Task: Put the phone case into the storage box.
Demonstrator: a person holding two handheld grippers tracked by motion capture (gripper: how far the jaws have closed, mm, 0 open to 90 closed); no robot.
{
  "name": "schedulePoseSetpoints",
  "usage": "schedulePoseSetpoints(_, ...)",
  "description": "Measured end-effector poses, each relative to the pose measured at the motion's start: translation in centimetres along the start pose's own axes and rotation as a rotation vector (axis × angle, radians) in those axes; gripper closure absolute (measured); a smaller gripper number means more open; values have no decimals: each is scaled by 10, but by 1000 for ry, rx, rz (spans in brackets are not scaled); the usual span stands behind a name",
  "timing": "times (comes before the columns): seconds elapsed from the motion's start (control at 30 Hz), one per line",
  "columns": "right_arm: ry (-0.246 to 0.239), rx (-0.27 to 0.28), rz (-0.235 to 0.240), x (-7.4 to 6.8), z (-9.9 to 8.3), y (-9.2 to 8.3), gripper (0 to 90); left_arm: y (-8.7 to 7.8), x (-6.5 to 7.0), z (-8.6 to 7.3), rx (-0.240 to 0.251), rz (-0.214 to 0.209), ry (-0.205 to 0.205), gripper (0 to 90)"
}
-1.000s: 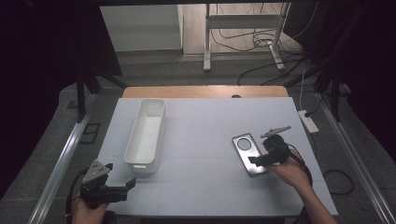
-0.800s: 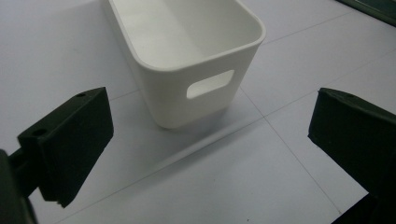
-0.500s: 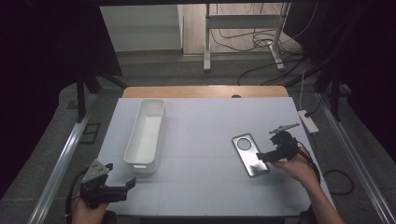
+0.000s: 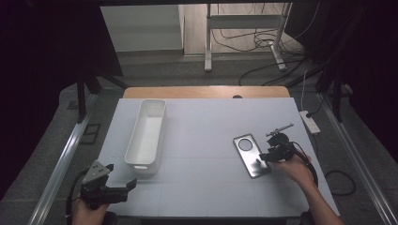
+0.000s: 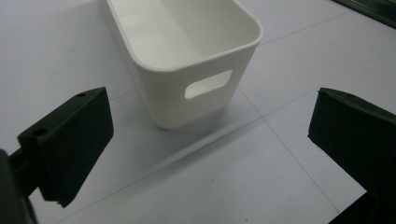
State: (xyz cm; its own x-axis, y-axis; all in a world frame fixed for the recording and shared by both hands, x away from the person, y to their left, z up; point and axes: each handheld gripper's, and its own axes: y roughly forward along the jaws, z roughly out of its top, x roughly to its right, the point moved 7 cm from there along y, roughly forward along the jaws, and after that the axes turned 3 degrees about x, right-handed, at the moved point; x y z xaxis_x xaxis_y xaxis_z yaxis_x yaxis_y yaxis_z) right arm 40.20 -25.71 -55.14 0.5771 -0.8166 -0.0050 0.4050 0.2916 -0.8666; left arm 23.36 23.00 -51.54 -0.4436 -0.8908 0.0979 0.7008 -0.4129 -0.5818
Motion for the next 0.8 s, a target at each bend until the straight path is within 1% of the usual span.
schedulePoseSetpoints(0.03,3,-3,1,0,0,1,601,0,0,0,0,0,0,7)
schedulePoseSetpoints(0.07,0,-8,11,0,-1,1,622,0,0,0,0,0,0,7)
schedulePoseSetpoints(0.13,3,-14,6,0,-2,3,664,0,0,0,-1,-1,0,7)
schedulePoseSetpoints(0.2,2,-24,16,0,-3,6,703,0,0,0,-3,-1,0,7)
schedulePoseSetpoints(0.33,22,-12,40,-2,-1,8,806,0,0,0,-4,-1,1,7)
schedulePoseSetpoints(0.43,27,-18,27,-3,-1,8,839,0,0,0,-5,0,4,7)
schedulePoseSetpoints(0.5,60,-26,33,-3,-1,8,870,0,0,0,-5,1,6,7)
schedulePoseSetpoints(0.57,66,-31,38,-3,-1,8,884,0,1,0,-6,0,8,7)
schedulePoseSetpoints(0.7,68,-33,34,-4,0,8,887,0,1,0,-8,-11,10,11)
schedulePoseSetpoints(0.8,82,-26,46,-2,-1,8,888,0,1,0,-7,-34,7,12)
